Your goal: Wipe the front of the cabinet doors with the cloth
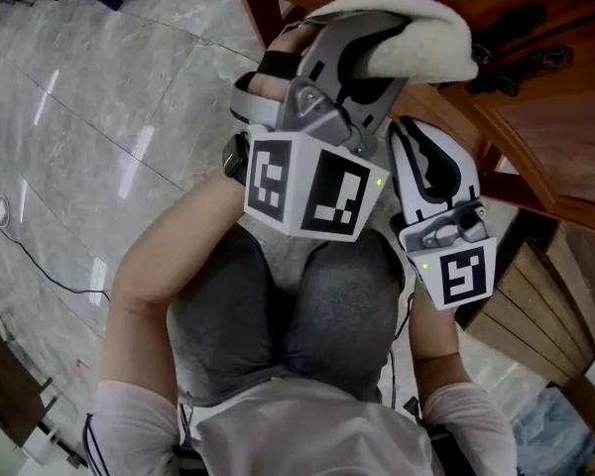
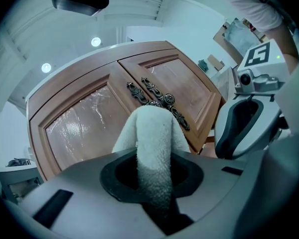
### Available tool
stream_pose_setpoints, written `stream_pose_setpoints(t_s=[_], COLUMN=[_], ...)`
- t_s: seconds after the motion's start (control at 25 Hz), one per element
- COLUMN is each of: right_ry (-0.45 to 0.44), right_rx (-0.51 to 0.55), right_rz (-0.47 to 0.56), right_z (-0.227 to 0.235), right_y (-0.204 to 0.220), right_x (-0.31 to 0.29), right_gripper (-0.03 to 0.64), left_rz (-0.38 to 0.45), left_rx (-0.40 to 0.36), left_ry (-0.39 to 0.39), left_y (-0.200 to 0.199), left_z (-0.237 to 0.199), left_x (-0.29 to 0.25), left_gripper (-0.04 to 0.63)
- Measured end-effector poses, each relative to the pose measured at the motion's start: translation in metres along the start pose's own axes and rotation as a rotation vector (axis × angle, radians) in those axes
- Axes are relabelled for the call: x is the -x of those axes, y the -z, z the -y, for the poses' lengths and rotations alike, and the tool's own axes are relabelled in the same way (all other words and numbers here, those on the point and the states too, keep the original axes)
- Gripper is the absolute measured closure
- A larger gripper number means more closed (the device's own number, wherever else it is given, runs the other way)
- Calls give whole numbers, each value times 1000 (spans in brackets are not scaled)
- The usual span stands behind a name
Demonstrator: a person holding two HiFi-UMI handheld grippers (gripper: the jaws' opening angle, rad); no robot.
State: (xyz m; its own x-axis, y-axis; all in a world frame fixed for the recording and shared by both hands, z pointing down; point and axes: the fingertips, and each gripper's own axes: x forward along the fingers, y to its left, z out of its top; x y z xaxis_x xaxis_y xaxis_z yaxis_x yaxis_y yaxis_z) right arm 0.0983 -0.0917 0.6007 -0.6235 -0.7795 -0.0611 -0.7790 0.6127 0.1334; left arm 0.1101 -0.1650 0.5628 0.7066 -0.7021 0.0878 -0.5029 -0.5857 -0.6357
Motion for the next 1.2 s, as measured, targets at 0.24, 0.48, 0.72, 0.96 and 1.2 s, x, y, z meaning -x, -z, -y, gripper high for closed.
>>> stream_pose_setpoints(t_s=[0.24,0.48,0.72,0.96,1.2], right_ry=[4,-4,-36,-104,-153], right_rx=[2,16,30,-10,-64], right_rz=[-11,-31,-58,-118,-122], right_z=[2,1,-7,-27,-50], right_y=[5,12,5,-12,-45], right_x=[-1,-7,-27,-53,-81], right_gripper=[558,558,558,558,558], left_rz=[33,58,11,-63,-180], left_rx=[-11,-25,34,68,117], left_ry=[45,68,-3,-117,-135], left_y=[-6,-3,25,54,62], left_z=[14,13,-25,-65,-96], left_x=[1,8,29,62,96], left_gripper=[503,503,503,503,503])
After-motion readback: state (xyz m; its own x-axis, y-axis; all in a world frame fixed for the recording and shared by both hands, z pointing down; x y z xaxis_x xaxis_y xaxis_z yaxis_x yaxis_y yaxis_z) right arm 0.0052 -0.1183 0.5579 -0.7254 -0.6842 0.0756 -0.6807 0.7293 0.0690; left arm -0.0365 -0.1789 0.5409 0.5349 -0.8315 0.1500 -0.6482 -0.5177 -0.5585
